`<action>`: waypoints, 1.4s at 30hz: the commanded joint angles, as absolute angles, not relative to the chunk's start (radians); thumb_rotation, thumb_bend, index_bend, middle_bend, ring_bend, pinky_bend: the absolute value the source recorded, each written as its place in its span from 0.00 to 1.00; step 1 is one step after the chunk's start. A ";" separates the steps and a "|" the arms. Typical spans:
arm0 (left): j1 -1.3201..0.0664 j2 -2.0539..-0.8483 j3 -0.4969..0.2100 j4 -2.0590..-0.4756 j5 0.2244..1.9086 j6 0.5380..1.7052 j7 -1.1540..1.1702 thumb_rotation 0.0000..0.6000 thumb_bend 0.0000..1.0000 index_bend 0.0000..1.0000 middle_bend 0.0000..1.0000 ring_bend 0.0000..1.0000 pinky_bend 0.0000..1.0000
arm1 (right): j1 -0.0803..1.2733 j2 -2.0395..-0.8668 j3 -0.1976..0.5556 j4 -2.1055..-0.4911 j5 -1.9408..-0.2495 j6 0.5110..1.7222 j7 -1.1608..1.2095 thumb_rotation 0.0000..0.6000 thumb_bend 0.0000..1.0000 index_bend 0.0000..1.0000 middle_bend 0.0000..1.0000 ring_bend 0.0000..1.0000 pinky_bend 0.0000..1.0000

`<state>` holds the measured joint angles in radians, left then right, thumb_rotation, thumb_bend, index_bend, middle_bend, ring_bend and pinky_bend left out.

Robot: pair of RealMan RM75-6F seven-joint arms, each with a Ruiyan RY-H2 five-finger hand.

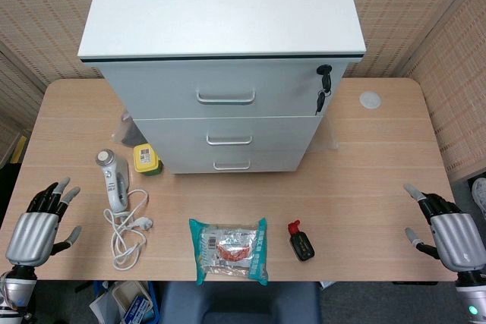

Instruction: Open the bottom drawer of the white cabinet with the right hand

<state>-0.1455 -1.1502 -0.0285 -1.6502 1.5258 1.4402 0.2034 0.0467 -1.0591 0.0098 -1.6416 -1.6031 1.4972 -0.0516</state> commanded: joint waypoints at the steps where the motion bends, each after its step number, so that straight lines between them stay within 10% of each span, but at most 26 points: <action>1: -0.147 -1.151 -0.028 -1.651 1.527 1.439 0.205 1.00 0.29 0.14 0.01 0.07 0.14 | 0.049 -1.061 0.008 -1.640 -1.602 1.492 -0.051 1.00 0.26 0.10 0.27 0.22 0.37; 17: -0.141 -1.126 -0.026 -1.661 1.543 1.461 0.199 1.00 0.29 0.14 0.01 0.07 0.14 | 0.076 -1.045 0.006 -1.674 -1.665 1.495 -0.086 1.00 0.26 0.10 0.31 0.26 0.37; 30: -0.133 -1.104 -0.015 -1.667 1.579 1.484 0.184 1.00 0.29 0.14 0.01 0.07 0.14 | 0.251 -1.012 0.059 -1.891 -1.688 1.265 -0.299 1.00 0.26 0.10 0.76 0.83 0.82; 42: -0.130 -1.092 -0.011 -1.663 1.596 1.493 0.176 1.00 0.29 0.14 0.01 0.07 0.14 | 0.484 -1.120 0.176 -1.972 -1.388 0.967 -0.548 1.00 0.34 0.10 0.87 0.96 0.91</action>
